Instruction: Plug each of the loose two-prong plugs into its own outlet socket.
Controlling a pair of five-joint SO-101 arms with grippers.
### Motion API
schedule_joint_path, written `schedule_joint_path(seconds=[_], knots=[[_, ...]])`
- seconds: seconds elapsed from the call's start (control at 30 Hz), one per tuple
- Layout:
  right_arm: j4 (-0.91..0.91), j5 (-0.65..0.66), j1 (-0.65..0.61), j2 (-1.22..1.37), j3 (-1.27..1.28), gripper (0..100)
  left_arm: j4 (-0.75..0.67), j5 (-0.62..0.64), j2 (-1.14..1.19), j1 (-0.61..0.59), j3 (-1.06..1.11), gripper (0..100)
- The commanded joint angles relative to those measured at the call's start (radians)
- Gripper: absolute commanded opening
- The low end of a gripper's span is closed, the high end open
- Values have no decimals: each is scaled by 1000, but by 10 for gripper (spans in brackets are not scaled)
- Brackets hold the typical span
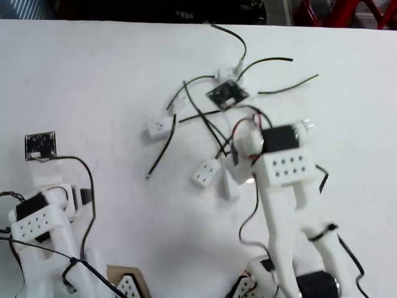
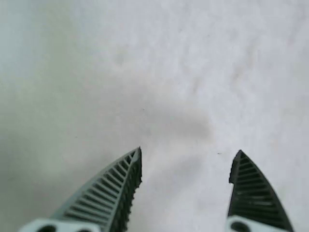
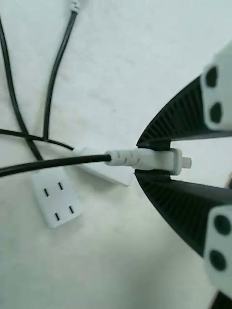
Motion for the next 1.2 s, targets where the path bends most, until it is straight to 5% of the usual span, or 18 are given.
schedule_joint_path(seconds=[0.0, 0.37, 0.7, 1.17], knots=[[-182, -114, -97, -150, 133, 17, 0, 98, -27, 102, -98, 290], [-461, -319, -392, -297, 319, 17, 120, 247, -27, 352, -324, 290], [-507, -430, -481, -302, 345, 17, 121, 247, -36, 542, -339, 290], [-507, -499, -572, -302, 393, 17, 143, 249, -634, 822, -83, 295]])
